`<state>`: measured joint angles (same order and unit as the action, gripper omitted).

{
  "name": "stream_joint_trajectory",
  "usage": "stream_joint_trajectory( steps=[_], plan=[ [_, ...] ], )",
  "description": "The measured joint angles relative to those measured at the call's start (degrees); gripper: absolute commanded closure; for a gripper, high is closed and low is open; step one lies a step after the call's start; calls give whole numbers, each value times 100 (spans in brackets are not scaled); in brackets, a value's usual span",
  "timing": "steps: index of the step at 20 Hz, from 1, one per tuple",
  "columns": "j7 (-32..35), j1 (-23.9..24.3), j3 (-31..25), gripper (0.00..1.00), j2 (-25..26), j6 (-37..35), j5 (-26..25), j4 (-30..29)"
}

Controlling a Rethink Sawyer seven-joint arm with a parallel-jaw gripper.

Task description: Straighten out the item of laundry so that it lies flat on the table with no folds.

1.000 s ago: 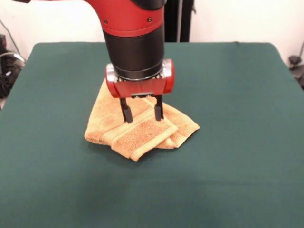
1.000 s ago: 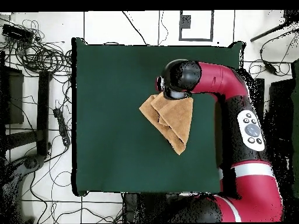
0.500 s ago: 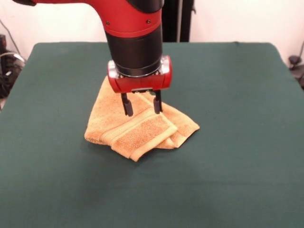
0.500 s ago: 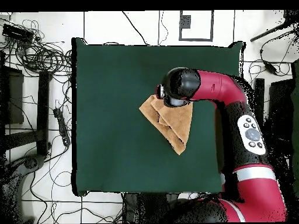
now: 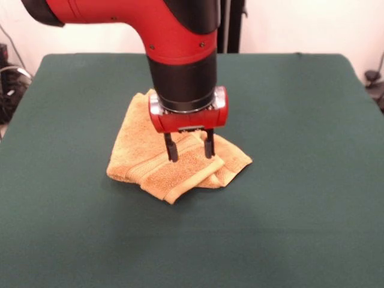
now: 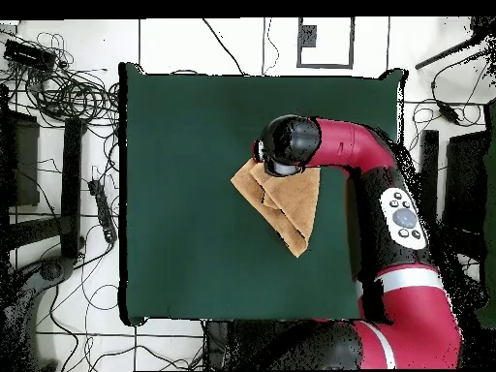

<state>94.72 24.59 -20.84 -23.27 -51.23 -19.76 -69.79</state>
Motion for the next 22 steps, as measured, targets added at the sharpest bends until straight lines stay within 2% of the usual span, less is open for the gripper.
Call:
stream_joint_trajectory(
  steps=[7, 13, 19, 22],
  plan=[
    [0, -245, 17, 0, 417, -90, 1, 559],
    [0, -403, 16, 0, 956, -332, 6, 1269],
    [0, -385, 14, 0, 1288, -396, 11, 1530],
    [0, -368, 14, 0, 1292, -417, 35, 1576]
  ],
)
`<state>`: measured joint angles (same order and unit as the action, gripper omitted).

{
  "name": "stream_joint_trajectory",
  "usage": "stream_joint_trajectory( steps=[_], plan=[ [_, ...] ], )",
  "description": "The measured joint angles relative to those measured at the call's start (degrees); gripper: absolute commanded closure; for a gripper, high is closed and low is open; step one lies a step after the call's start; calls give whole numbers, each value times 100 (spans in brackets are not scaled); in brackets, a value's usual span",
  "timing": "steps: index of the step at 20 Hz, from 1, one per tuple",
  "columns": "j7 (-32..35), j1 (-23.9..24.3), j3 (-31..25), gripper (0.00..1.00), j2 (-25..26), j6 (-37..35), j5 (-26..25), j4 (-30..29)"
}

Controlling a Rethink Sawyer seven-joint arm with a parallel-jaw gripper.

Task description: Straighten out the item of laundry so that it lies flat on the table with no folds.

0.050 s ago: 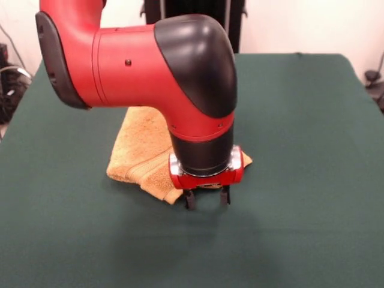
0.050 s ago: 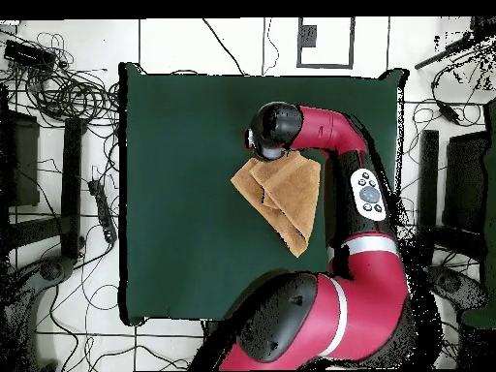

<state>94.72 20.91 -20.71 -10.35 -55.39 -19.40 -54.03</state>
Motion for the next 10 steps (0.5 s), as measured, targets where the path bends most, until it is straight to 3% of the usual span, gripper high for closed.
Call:
stream_joint_trajectory(
  steps=[10],
  plan=[
    [0, -2, 15, 0, -209, -437, -4, 4]
  ],
)
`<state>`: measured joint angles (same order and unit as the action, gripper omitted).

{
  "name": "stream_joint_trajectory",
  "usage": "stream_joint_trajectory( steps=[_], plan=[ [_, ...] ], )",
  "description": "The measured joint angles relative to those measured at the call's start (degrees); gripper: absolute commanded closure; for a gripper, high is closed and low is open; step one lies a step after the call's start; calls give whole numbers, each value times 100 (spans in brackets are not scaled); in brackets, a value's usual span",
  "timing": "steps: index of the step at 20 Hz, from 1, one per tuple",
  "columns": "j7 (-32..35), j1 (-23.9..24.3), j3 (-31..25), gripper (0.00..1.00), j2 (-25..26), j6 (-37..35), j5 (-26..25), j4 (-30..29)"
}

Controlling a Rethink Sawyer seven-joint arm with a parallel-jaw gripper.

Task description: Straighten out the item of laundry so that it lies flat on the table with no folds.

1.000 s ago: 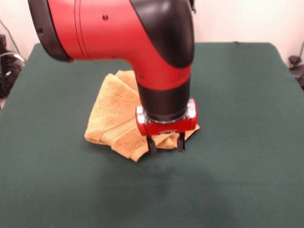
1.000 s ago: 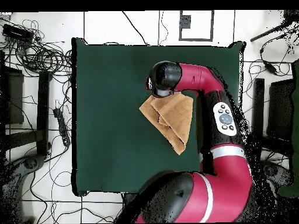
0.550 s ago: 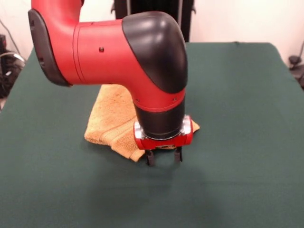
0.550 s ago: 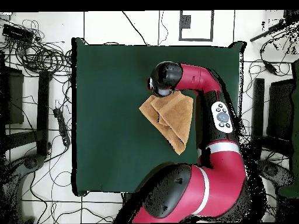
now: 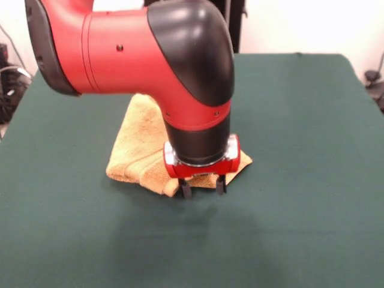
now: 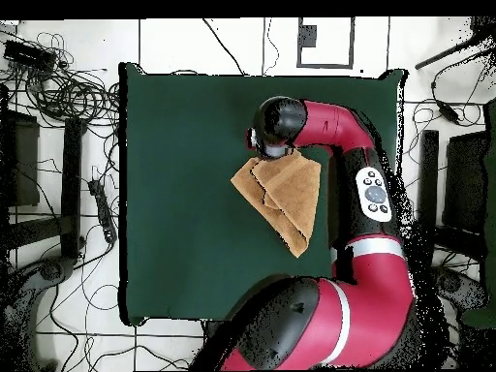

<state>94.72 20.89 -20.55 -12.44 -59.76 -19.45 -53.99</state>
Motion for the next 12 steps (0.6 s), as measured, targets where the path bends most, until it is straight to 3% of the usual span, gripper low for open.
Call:
stream_joint_trajectory(
  steps=[12],
  plan=[
    [0, 1, -1, 0, -272, -895, 19, 440]
  ],
)
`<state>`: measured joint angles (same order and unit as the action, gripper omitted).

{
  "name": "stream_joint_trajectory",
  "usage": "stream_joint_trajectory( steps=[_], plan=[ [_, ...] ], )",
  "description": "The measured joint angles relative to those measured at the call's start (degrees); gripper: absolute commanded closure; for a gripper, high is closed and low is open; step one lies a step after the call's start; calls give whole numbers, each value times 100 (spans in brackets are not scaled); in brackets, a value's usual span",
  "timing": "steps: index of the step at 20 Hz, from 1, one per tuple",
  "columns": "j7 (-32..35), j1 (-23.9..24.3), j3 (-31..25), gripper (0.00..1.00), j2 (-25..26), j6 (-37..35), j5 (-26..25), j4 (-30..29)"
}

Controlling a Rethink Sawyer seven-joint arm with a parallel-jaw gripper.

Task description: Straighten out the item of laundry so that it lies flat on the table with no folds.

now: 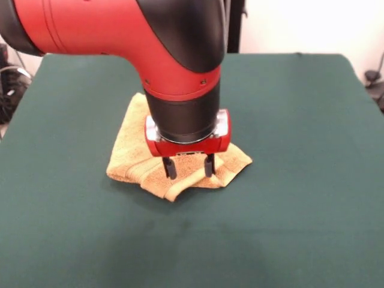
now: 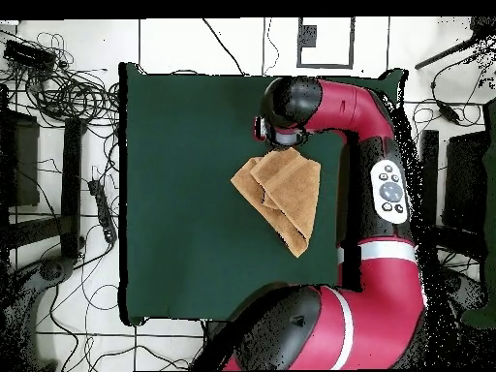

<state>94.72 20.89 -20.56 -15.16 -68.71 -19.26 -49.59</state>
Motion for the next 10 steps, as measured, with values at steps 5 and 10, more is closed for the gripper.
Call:
stream_joint_trajectory(
  steps=[5, 10],
  plan=[
    [0, 110, 0, 0, 68, 33, -1, 56],
    [0, 258, 1, 0, 196, 268, -4, 56]
  ],
)
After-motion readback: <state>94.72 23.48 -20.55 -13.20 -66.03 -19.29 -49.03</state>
